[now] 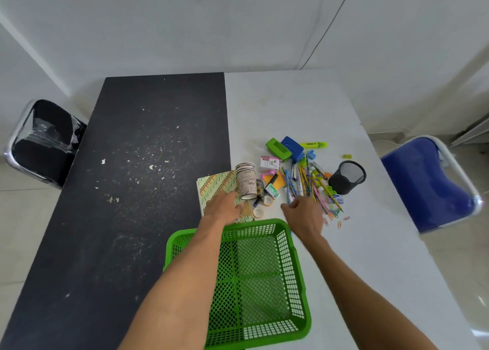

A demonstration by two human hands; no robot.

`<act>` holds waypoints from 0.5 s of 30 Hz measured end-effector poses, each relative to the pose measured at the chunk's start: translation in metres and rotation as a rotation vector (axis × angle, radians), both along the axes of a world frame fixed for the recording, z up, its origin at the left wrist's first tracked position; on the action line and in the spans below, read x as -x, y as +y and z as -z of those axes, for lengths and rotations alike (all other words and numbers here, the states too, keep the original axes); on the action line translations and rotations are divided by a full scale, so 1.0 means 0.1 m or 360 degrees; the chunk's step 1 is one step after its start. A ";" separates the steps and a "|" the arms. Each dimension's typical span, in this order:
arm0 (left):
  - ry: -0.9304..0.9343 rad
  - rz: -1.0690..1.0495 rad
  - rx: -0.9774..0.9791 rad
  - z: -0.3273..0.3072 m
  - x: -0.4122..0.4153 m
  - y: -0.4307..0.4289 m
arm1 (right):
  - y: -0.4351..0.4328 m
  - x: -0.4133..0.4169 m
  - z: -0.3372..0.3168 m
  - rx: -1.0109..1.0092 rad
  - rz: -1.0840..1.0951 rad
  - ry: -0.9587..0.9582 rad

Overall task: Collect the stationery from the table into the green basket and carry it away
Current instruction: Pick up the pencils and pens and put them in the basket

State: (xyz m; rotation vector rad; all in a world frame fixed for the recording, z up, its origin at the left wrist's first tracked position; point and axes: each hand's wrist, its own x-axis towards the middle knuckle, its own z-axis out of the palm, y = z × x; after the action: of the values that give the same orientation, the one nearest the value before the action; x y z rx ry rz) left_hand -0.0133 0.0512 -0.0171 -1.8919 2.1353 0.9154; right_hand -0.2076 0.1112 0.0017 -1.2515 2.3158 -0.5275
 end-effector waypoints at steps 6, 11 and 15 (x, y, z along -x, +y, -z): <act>0.0043 -0.0006 -0.0115 -0.02 0.01 0.23 | 0.71 -0.49 0.07 -0.0645 -0.0394 -0.0011; 0.0195 -0.0058 -0.0102 0.06 0.02 0.37 | 0.90 -0.64 0.30 -0.0823 -0.0617 0.0245; 0.0407 -0.0151 -0.0145 0.13 0.04 0.44 | 0.82 -0.67 0.42 -0.0783 -0.0694 0.0360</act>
State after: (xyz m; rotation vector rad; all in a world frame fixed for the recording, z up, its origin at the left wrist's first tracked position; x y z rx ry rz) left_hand -0.0171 0.0951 -0.0302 -1.9364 2.1081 1.3155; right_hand -0.1411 0.1930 -0.0407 -1.5439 2.0591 0.3271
